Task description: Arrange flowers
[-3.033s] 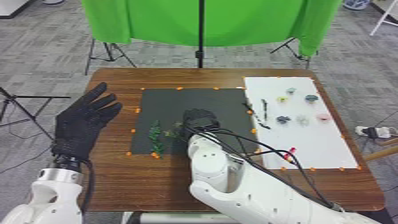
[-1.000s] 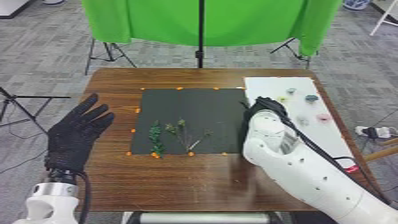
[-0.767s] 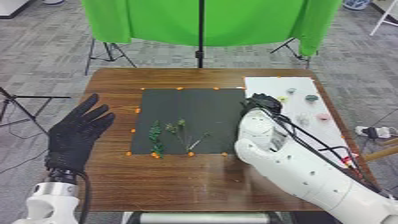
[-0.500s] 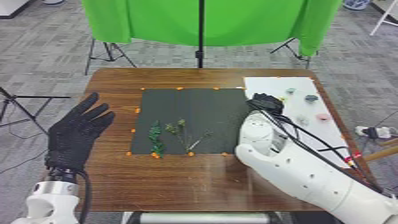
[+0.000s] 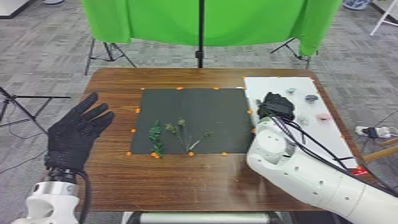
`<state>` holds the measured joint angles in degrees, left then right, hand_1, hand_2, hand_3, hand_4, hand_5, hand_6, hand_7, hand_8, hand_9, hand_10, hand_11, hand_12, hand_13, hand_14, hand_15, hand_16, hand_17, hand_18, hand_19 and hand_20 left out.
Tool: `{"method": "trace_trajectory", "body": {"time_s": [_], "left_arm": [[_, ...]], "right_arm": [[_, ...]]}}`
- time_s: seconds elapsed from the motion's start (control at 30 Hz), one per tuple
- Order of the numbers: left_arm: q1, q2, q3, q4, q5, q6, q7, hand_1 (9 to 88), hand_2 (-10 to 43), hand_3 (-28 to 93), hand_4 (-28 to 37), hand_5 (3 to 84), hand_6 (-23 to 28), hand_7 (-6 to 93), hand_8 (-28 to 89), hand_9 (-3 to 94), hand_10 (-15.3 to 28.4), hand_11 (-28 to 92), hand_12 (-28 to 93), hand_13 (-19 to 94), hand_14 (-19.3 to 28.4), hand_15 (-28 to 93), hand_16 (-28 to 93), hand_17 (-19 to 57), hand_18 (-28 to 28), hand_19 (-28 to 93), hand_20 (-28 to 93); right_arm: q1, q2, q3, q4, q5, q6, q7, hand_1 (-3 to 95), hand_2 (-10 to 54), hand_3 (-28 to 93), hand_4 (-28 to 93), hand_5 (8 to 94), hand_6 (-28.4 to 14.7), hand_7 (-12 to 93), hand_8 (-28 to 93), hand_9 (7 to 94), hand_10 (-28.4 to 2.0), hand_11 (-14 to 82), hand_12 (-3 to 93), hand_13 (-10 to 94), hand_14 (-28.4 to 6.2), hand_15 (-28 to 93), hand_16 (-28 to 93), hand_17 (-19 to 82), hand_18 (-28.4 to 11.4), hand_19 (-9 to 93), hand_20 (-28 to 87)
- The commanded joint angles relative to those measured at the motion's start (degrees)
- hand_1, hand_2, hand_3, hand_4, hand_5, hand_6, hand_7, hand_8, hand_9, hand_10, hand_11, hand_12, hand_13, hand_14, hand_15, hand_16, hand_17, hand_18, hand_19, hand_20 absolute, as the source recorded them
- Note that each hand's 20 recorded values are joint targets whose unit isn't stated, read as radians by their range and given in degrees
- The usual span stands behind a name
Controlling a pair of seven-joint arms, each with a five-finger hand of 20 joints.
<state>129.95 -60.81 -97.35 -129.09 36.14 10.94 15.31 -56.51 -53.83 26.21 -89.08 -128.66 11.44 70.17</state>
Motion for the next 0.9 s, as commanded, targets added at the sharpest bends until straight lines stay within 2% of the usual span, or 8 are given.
{"method": "trace_trajectory", "body": {"time_s": [0.03,0.27,0.47,0.6,0.67,0.7,0.73,0.9], "left_arm": [[2.0,-0.05,-0.01,-0.47,-0.07,0.73,0.86,24.2,5.7,81,-22.9,40.0,10.2,11.8,-9,35.7,20.2,24,11,27,28.1,51,-8,-8.8,26.0,54,13],[1.7,0.24,0.22,-0.26,-0.11,0.64,1.40,24.1,5.5,81,-22.9,40.0,10.3,11.7,-9,35.7,20.2,24,11,27,28.0,51,-8,-8.8,26.0,54,13],[1.5,1.74,0.01,-0.31,-0.46,0.94,2.60,24.2,5.6,81,-23.1,40.1,10.3,11.6,-9,35.7,20.2,24,11,27,28.1,51,-8,-8.8,26.0,54,13],[1.6,2.00,-0.34,-0.36,-0.39,0.67,2.32,24.2,5.6,81,-23.2,40.0,10.3,11.7,-9,35.7,20.3,24,11,27,28.1,51,-8,-8.8,26.0,54,13],[2.1,2.27,-0.40,-0.47,-0.59,0.98,2.90,24.2,5.6,81,-23.1,40.1,10.3,11.5,-9,35.7,20.3,24,11,27,28.1,51,-8,-8.8,26.0,54,13],[1.8,2.09,-0.48,-0.30,-0.41,0.75,2.41,24.2,5.6,81,-23.1,40.1,10.3,11.5,-9,35.7,20.3,24,11,27,28.1,51,-8,-8.8,26.0,54,13],[2.1,2.29,-0.56,-0.43,-0.58,0.97,2.77,24.3,5.6,81,-23.1,40.1,10.3,11.6,-9,35.7,20.3,24,11,27,28.0,51,-8,-8.8,26.0,54,13],[1.3,2.12,-0.25,-0.12,-0.39,0.54,2.22,24.2,5.6,81,-23.0,40.0,10.3,11.7,-9,35.7,20.2,24,11,27,28.1,51,-8,-8.8,26.0,54,13]], "right_arm": [[1.9,2.3,-0.3,-2.8,-2.2,5.1,1.2,54.9,-9.5,75,-28,92.5,-4.8,23,13,90.3,-13.4,48.5,23.2,82,-10.3,78,18,44,-26.2,93,59],[3.7,2.2,-0.3,-5.5,-3.0,6.6,0.7,54.8,-9.5,76,-28,93.1,-5.1,23,13,91.0,-13.6,48.9,22.7,82,-10.5,78,18,44,-26.3,93,60],[-0.1,-0.5,2.7,-11.5,-5.3,3.2,0.1,54.2,-9.5,78,-28,93.5,-5.3,23,14,91.6,-13.4,48.9,22.5,83,-10.8,79,18,45,-26.6,93,61],[-4.4,-2.5,4.9,-15.3,-5.4,-0.2,0.1,54.3,-9.5,78,-28,93.6,-5.6,23,15,91.7,-13.3,49.1,22.6,83,-10.9,79,19,45,-26.9,93,62],[-6.8,-3.2,5.8,-16.5,-5.5,-1.4,-1.1,54.3,-9.5,78,-28,93.6,-5.6,23,15,91.6,-13.2,49.2,22.6,83,-10.9,79,19,45,-27.0,93,62],[-7.9,-3.6,6.2,-16.8,-5.6,-1.9,-0.9,54.3,-9.5,78,-28,93.6,-5.6,23,15,91.6,-13.2,49.3,22.7,83,-10.9,79,19,45,-26.9,93,63],[-8.8,-4.2,6.5,-17.0,-5.3,-2.0,-1.1,54.4,-9.5,78,-28,93.6,-5.6,23,15,91.7,-13.2,49.4,22.6,83,-10.8,79,19,45,-26.9,93,63],[-12.1,-6.1,7.3,-17.7,-5.1,-4.2,-1.3,54.5,-9.5,77,-28,93.7,-5.4,23,15,91.6,-13.2,49.7,22.4,83,-10.9,79,18,46,-26.9,93,63]]}}
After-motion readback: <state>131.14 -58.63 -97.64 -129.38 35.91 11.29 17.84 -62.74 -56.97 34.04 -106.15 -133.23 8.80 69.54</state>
